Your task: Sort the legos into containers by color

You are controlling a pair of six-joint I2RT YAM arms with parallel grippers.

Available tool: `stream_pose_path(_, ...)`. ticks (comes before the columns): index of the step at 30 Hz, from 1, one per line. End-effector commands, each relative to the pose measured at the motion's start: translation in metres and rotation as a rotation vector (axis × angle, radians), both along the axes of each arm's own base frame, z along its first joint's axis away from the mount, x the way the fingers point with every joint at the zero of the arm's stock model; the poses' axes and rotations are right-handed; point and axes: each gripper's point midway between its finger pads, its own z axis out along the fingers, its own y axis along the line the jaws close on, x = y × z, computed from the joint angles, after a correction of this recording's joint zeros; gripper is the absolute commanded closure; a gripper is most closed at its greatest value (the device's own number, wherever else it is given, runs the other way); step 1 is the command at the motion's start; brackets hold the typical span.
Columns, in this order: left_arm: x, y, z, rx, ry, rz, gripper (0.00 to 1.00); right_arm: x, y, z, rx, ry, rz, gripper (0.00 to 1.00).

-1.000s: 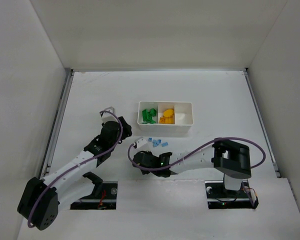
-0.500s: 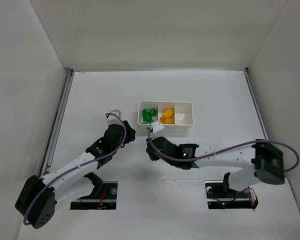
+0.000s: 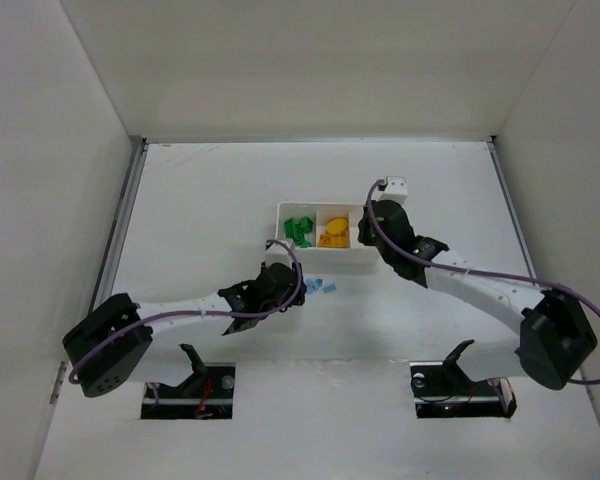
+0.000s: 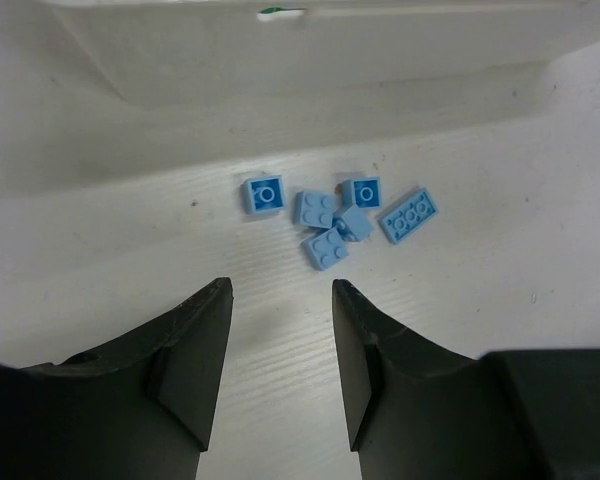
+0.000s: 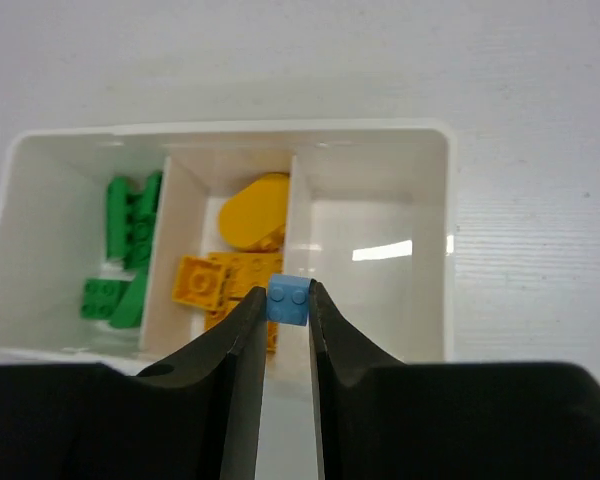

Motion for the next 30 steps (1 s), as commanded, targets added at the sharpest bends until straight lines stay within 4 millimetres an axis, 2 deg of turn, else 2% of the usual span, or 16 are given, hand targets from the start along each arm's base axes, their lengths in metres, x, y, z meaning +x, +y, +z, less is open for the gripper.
stream_pose_path(1,0.014,-0.028,0.027,-0.069,-0.064,0.0,0.58,0.019,-0.004,0.001,-0.011,-0.02,-0.012,0.74)
stream_pose_path(4,0.014,-0.033,0.024,-0.055,-0.067,-0.012,0.58,0.026,-0.009,-0.006,-0.02,-0.007,-0.031,0.63)
stream_pose_path(7,0.012,-0.034,0.02,-0.04,-0.061,-0.021,0.58,0.025,-0.006,-0.002,-0.003,-0.021,-0.026,0.46)
stream_pose_path(8,0.012,-0.034,0.018,-0.036,-0.058,-0.023,0.58,0.024,-0.006,0.001,0.005,-0.031,-0.024,0.44)
stream_pose_path(11,0.01,-0.038,0.012,-0.017,-0.043,-0.038,0.58,0.02,-0.008,0.009,0.024,-0.051,-0.022,0.43)
stream_pose_path(15,0.009,-0.043,0.005,0.017,-0.036,-0.052,0.6,0.006,-0.001,0.016,0.056,-0.071,0.018,0.45)
stream_pose_path(22,0.014,-0.045,-0.01,0.073,-0.023,-0.052,0.65,-0.014,0.005,0.02,0.107,-0.084,0.056,0.45)
stream_pose_path(30,0.018,-0.044,-0.022,0.132,-0.026,-0.039,0.71,-0.022,0.006,0.017,0.133,-0.086,0.078,0.45)
